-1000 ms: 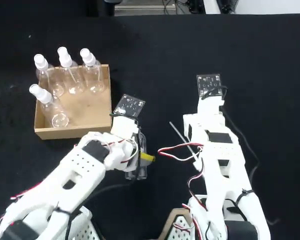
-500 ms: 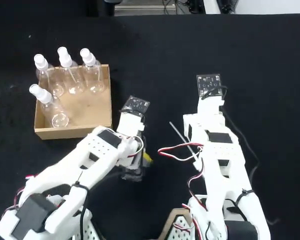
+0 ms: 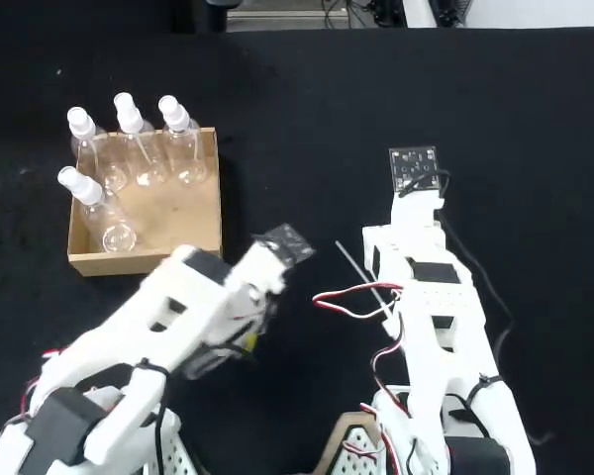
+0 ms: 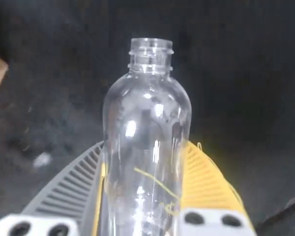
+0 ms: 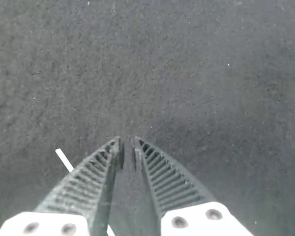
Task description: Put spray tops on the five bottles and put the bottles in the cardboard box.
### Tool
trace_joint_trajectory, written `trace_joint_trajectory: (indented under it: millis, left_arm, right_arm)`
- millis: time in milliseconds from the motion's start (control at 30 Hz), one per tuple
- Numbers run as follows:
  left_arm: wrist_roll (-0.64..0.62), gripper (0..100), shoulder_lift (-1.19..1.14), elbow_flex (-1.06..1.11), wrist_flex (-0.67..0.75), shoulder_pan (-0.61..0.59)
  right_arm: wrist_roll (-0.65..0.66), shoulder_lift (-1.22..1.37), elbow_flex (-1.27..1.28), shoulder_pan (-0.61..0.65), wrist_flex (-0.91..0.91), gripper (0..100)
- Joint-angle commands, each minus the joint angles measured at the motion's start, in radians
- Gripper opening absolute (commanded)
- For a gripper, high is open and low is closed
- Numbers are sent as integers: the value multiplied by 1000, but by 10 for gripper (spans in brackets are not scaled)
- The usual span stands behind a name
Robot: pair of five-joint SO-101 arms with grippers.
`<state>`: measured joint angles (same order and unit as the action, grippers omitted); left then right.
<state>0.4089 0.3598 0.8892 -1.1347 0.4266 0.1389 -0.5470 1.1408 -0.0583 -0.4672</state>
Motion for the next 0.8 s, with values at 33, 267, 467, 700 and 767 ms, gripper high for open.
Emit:
trace_joint_trajectory:
  millis: [33,267,467,700,767]
  left_arm:
    - [235,39,77,-21,-75,-223]
    - [348,273,84,22,-77,-340]
    - [433,268,80,59,-68,-338]
    - [532,267,81,91,-68,-341]
    - [532,267,80,87,-68,-343]
  right_arm:
    - [-2,4,-15,-5,28,15]
    - [-2,5,-15,-5,28,15]
    - [-2,5,-12,-9,28,15]
    - [-2,5,-10,-9,28,15]
    - [-2,5,-10,-11,28,15]
